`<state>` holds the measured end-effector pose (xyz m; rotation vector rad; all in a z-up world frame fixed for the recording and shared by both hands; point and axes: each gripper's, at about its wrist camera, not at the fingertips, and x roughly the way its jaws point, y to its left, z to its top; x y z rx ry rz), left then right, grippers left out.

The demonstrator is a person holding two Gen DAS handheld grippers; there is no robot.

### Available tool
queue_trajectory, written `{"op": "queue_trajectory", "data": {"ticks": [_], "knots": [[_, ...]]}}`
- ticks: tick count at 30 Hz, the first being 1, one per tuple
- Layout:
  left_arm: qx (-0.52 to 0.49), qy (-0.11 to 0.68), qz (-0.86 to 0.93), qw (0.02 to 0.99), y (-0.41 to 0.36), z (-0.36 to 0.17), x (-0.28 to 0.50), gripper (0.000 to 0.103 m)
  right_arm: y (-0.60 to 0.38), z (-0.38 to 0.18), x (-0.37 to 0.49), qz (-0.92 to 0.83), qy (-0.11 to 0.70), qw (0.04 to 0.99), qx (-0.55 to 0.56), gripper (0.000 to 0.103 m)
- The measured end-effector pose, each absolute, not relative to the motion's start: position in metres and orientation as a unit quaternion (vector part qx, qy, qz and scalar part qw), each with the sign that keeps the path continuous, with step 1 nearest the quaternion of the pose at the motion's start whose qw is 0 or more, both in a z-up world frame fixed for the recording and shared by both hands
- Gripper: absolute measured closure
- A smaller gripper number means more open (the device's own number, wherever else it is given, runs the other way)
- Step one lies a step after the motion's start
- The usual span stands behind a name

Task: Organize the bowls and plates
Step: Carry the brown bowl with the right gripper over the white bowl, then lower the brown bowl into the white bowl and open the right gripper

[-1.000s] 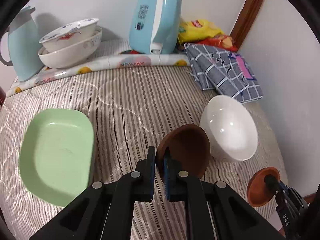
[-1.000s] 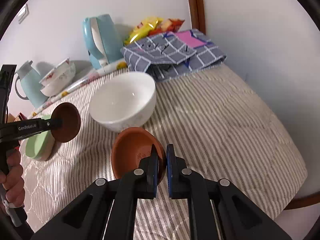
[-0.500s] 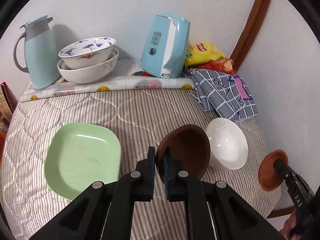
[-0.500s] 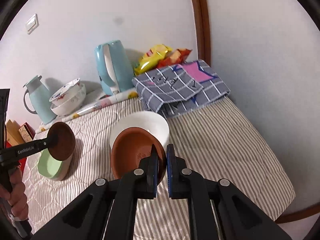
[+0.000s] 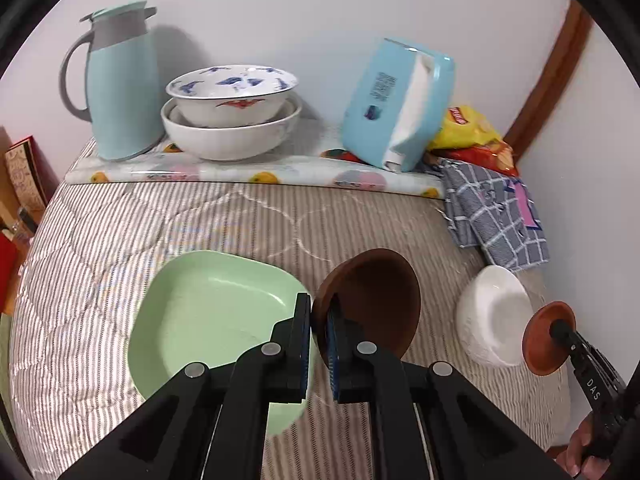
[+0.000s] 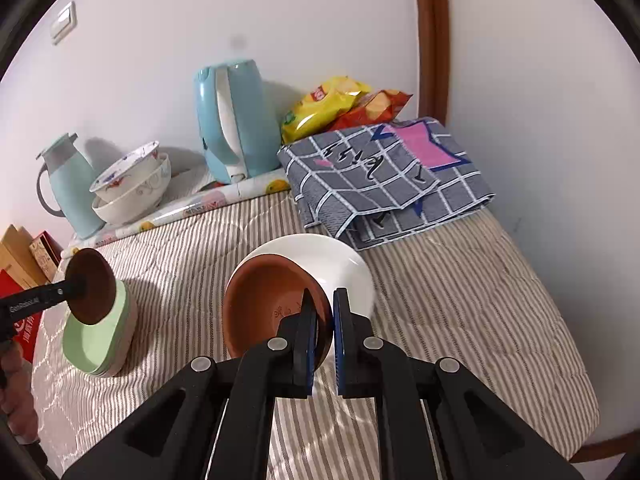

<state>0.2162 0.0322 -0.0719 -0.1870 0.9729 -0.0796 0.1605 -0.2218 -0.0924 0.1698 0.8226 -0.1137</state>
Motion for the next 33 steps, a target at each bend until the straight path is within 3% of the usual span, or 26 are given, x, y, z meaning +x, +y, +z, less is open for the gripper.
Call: {"op": "queue_trajectory", "data": {"ticks": [33], "knots": [[-0.091,0.467,-0.043,0.879,0.034,-0.088,0.255,0.095,-0.224,-0.149,0.230,-0.059,0.475,0.874,0.081,0.095]]}}
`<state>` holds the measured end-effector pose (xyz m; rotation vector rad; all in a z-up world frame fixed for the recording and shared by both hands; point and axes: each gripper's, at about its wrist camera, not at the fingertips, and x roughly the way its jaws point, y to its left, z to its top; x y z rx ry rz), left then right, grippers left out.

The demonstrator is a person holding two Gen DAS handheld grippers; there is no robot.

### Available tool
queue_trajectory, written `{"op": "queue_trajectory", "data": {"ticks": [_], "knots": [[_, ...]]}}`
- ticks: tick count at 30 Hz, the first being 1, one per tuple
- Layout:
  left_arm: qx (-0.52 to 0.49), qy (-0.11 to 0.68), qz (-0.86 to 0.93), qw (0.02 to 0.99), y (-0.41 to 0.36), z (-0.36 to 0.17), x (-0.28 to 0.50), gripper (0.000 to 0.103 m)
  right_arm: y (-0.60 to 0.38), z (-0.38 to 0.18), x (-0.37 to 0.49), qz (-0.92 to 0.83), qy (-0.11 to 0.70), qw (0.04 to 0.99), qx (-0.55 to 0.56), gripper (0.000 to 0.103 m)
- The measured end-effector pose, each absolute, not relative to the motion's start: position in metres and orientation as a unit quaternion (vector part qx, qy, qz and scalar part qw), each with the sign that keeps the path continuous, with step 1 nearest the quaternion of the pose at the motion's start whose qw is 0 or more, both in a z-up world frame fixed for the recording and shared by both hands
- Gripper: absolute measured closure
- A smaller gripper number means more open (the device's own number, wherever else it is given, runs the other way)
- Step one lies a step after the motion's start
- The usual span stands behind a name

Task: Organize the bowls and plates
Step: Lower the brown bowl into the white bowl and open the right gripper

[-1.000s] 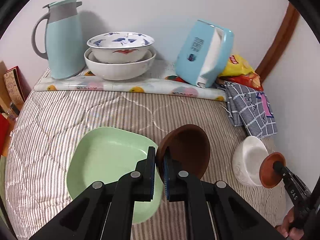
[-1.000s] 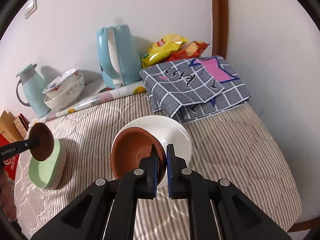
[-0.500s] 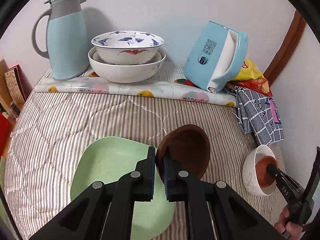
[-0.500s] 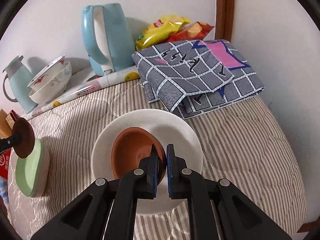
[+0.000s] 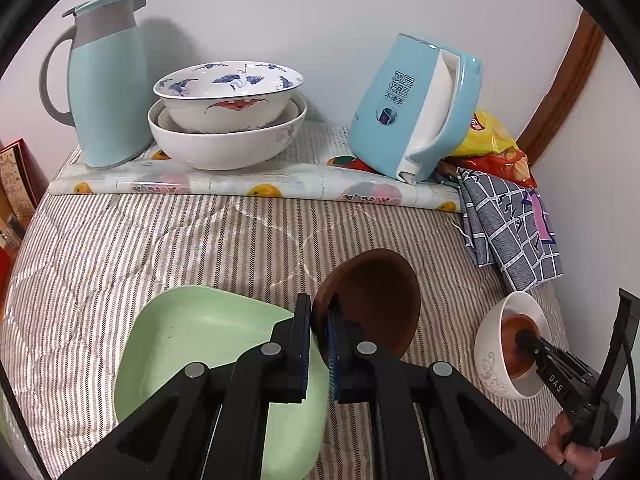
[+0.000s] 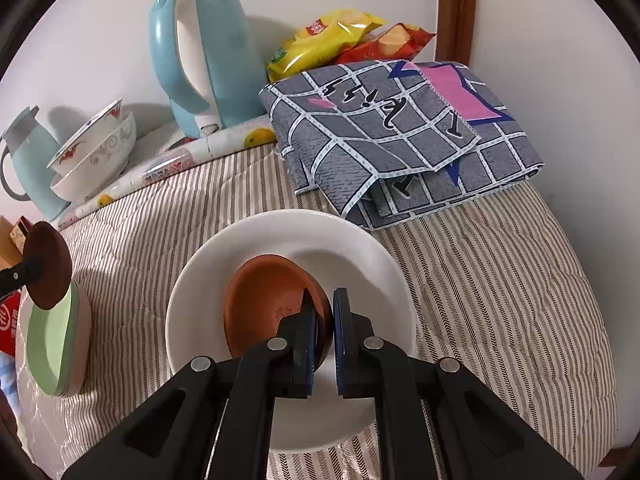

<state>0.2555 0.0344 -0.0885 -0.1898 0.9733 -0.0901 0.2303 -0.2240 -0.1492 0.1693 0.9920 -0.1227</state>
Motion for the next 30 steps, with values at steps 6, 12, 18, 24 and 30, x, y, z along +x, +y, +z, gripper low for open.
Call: {"op": "queue_trajectory", "data": {"ticks": [6,12,18,24,30], "knots": [[-0.092,0.466,-0.049,0.879,0.032,-0.088,0.255,0.095,-0.223,-0.151,0.233,-0.058,0.482,0.871,0.074,0.095],[-0.094,0.470,-0.051,0.876,0.032,-0.092,0.257,0.095,-0.219,-0.154,0.239,-0.071,0.490,0.868,0.044,0.095],[-0.099,0.475,-0.052,0.873,0.034,-0.098,0.260,0.095,-0.213,-0.160,0.244,-0.072,0.503,0.861,0.022,0.094],[-0.100,0.475,-0.052,0.872,0.036,-0.099,0.260,0.095,-0.205,-0.164,0.247,-0.085,0.510,0.856,-0.014,0.088],[-0.099,0.477,-0.054,0.872,0.037,-0.100,0.261,0.095,-0.205,-0.168,0.248,-0.091,0.515,0.852,-0.025,0.086]]}}
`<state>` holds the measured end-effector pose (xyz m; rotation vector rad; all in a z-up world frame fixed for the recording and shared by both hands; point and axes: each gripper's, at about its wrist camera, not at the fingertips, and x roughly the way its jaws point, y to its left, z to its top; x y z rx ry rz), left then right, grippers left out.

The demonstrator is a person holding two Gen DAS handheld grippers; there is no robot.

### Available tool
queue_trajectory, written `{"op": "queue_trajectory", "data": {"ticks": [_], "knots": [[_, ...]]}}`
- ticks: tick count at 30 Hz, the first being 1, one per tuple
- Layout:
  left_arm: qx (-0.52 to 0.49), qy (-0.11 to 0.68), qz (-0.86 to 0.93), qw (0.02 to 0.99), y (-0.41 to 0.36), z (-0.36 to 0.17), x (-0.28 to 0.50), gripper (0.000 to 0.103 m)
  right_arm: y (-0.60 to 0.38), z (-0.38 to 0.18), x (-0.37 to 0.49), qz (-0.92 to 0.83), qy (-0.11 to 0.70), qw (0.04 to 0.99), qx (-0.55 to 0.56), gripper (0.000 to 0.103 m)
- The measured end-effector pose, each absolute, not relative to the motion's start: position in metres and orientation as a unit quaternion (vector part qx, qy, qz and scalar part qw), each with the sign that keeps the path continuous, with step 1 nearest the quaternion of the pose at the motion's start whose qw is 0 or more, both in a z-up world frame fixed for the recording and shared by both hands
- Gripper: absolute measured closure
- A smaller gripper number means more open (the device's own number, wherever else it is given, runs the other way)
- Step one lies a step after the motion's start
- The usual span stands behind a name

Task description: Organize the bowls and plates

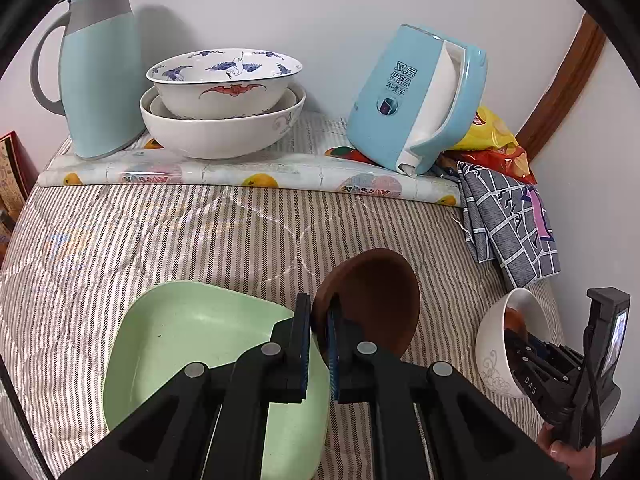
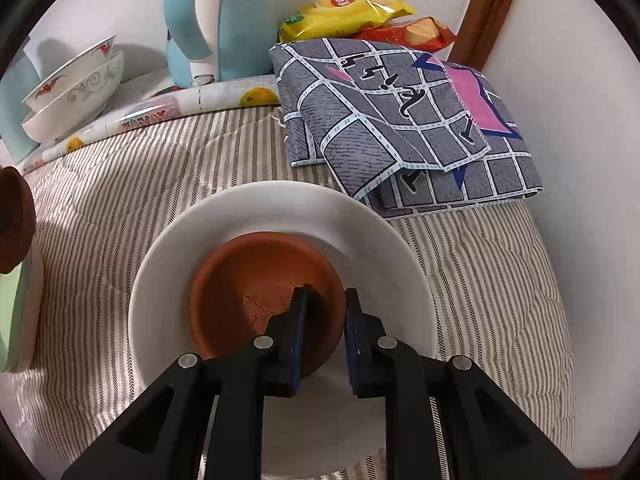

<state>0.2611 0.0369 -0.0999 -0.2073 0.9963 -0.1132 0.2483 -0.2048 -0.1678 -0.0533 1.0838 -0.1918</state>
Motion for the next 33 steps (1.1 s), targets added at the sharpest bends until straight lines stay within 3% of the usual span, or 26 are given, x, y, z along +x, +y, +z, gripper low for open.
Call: {"op": "queue_trajectory", "data": {"ticks": [4,10,22,33], "knots": [[-0.099,0.475,-0.056,0.873,0.036,-0.097,0.258,0.095,-0.202,-0.169,0.247,-0.092,0.516,0.851,-0.032,0.084],[-0.095,0.473,-0.060,0.874,0.031,-0.091,0.252,0.095,-0.199,-0.160,0.241,-0.085,0.507,0.857,-0.027,0.065],[-0.079,0.461,-0.076,0.880,0.003,-0.067,0.229,0.095,-0.205,-0.115,0.205,-0.073,0.454,0.888,-0.006,0.064],[-0.064,0.461,-0.104,0.879,-0.044,-0.054,0.207,0.095,-0.250,-0.079,0.143,-0.097,0.401,0.910,0.035,0.057]]}}
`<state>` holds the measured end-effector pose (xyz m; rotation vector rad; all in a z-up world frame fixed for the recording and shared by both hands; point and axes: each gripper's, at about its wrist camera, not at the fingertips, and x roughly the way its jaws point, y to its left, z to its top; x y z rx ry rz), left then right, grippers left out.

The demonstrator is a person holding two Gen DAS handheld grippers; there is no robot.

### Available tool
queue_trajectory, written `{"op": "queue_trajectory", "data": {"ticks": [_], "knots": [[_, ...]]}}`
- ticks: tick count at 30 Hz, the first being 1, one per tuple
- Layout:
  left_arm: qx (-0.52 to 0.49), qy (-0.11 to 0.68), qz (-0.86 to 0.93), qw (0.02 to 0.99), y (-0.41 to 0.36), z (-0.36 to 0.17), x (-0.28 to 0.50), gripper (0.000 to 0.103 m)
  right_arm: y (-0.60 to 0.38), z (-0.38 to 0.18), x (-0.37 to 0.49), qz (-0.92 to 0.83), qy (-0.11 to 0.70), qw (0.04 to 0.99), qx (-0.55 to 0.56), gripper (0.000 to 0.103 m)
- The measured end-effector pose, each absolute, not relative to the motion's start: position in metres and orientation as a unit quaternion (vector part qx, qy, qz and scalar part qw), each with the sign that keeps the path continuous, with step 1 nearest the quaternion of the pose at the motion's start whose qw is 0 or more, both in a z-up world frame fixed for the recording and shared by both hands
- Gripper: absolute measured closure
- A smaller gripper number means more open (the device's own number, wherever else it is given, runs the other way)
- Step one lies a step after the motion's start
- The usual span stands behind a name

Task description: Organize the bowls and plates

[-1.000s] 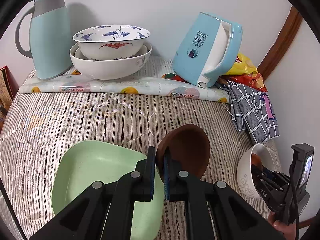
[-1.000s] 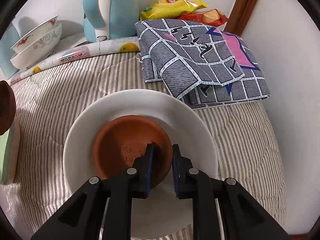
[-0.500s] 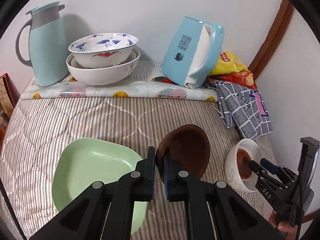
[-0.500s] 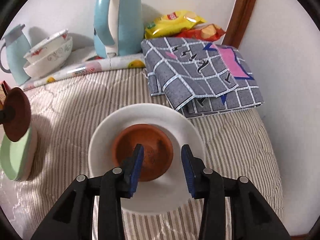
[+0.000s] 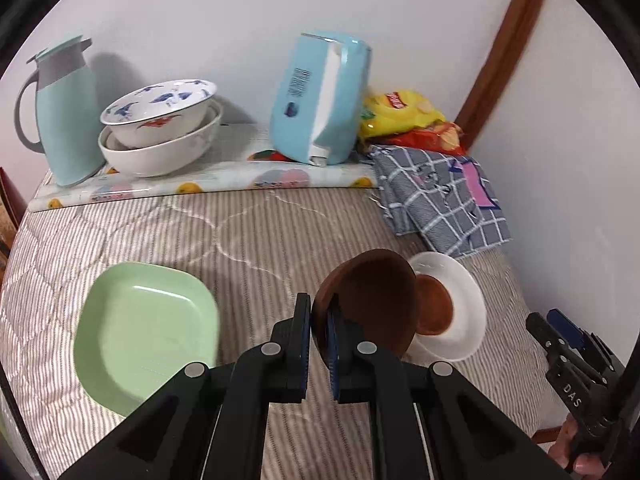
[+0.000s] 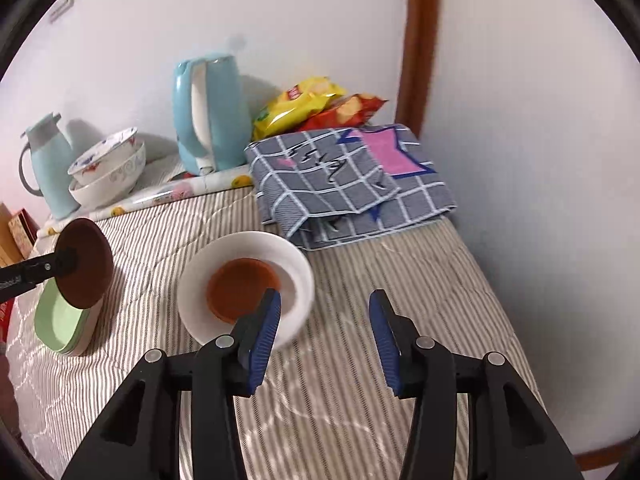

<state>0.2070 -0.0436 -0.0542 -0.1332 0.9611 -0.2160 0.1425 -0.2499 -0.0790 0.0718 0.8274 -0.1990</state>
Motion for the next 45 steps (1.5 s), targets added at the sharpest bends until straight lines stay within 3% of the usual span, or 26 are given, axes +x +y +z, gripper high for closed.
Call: {"op": "queue_trajectory", "data": {"ticks": [21,45], "knots": [[-0.044,0.493,-0.133,0.859,-0.133,-0.086,0.224,0.095,-0.322,-0.109,0.085,-0.143,0.411,0.897,0.079,0.056],[-0.047,0.524,-0.139,0.839,-0.160,-0.119,0.245,0.094,-0.324,-0.126,0.085,-0.134,0.420,0.894,0.078,0.056]]}}
